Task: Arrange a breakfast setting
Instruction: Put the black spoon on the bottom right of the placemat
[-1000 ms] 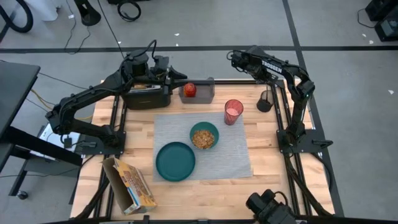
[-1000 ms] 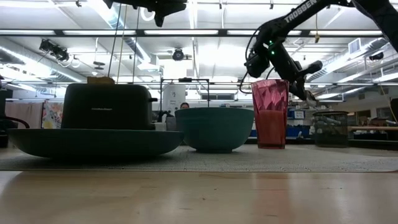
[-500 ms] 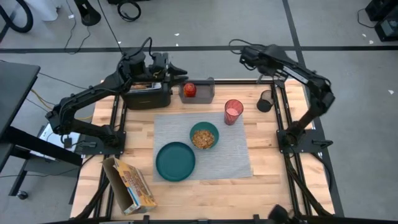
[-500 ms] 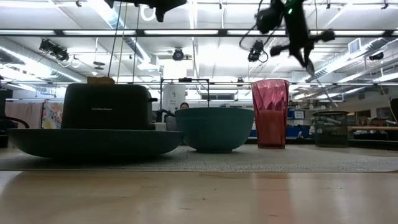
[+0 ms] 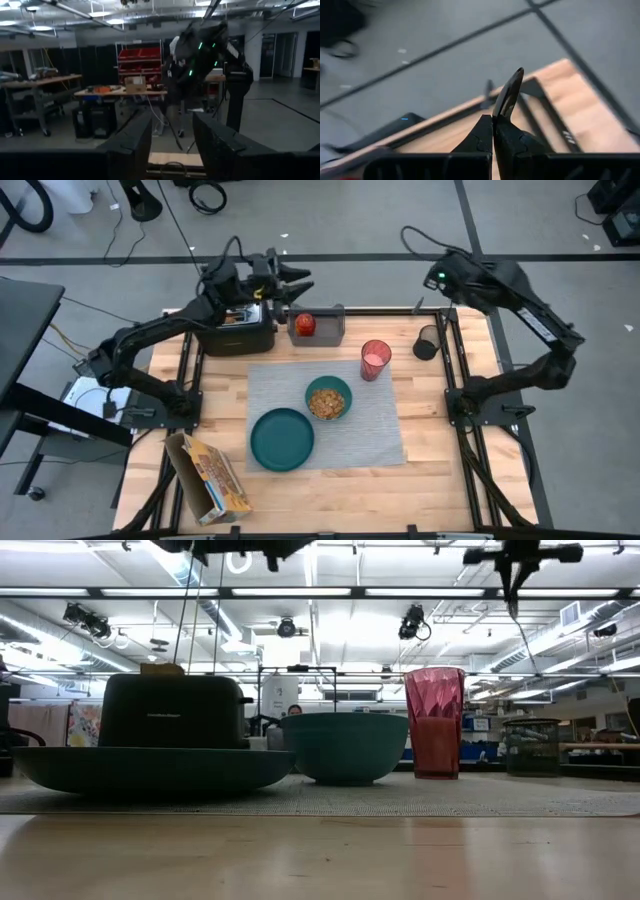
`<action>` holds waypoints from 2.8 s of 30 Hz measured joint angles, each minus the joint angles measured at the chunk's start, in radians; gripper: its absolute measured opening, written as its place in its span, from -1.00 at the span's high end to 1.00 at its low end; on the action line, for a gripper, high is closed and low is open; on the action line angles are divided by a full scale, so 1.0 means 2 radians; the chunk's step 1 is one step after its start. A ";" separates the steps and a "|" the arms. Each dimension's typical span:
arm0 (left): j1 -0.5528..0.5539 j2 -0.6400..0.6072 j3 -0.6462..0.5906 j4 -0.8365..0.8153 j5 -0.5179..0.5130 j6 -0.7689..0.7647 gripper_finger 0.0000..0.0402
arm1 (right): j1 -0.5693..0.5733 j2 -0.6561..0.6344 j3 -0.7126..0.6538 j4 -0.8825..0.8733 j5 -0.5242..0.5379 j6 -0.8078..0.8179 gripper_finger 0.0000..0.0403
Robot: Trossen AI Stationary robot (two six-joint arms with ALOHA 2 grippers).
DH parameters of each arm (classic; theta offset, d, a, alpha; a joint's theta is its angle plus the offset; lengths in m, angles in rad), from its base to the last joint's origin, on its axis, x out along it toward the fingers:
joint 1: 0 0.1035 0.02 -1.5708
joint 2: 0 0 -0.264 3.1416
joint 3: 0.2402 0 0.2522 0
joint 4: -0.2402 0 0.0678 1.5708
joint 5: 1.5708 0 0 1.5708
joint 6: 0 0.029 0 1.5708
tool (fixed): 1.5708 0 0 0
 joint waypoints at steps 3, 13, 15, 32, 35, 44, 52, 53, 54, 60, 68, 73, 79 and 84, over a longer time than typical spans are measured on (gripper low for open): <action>-0.017 0.022 0.000 0.017 -0.011 -0.011 0.12 | 0.011 -0.023 0.000 0.050 -0.005 -0.027 0.97; -0.088 0.052 0.000 0.025 -0.148 0.006 -0.06 | 0.043 -0.051 0.000 0.197 -0.030 -0.094 0.97; -0.102 0.049 0.000 0.012 -0.184 0.027 -0.06 | 0.049 -0.051 0.000 0.232 -0.029 -0.099 0.97; -0.130 -0.008 0.001 -0.009 -0.260 0.277 -0.06 | 0.066 -0.019 0.000 0.456 -0.025 -0.113 0.97; -0.130 -0.007 0.001 -0.035 -0.291 0.305 -0.06 | 0.079 0.004 0.000 0.485 -0.025 -0.105 0.97; -0.096 -0.006 0.001 -0.124 -0.324 0.222 -0.06 | 0.114 0.107 0.000 0.591 -0.051 -0.081 0.97; -0.058 -0.005 0.000 -0.161 -0.323 0.185 0.02 | 0.147 0.172 0.000 0.662 -0.087 -0.031 0.97; -0.055 -0.004 0.000 -0.161 -0.318 0.185 0.03 | 0.150 0.177 0.000 0.669 -0.087 -0.027 0.97; -0.054 -0.001 0.000 -0.161 -0.312 0.185 0.03 | 0.152 0.181 0.000 0.676 -0.087 -0.025 0.97; -0.053 0.020 0.000 -0.173 -0.314 0.185 0.04 | 0.162 0.185 0.000 0.692 -0.080 -0.023 0.97; -0.053 0.025 0.000 -0.179 -0.350 0.141 0.24 | 0.174 0.181 0.000 0.692 -0.056 -0.035 0.97; -0.053 0.028 0.000 -0.183 -0.359 0.120 0.56 | 0.178 0.181 0.000 0.687 -0.038 -0.037 0.97; -0.057 0.028 0.000 -0.186 -0.360 0.122 0.91 | 0.178 0.181 0.000 0.671 -0.037 -0.029 0.96; -0.059 0.029 0.000 -0.184 -0.360 0.118 0.94 | 0.178 0.181 0.000 0.686 -0.039 -0.065 0.81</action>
